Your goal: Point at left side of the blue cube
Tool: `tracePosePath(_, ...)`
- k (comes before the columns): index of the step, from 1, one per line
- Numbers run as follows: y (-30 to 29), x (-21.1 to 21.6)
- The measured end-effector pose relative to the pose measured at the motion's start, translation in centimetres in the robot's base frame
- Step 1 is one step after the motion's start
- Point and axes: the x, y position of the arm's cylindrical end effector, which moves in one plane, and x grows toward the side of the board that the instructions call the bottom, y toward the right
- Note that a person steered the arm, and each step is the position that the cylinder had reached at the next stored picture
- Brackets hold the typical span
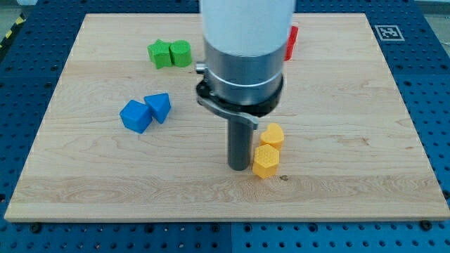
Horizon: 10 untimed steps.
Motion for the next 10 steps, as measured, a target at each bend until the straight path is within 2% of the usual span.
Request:
tracePosePath(2,1.3,0.1)
tracePosePath(4,-2.5,2.4)
tracePosePath(6,-3.8,2.7)
tracePosePath(7,-6.7,2.7)
tracePosePath(8,-10.1,0.1)
tracePosePath(10,-10.9,-0.4)
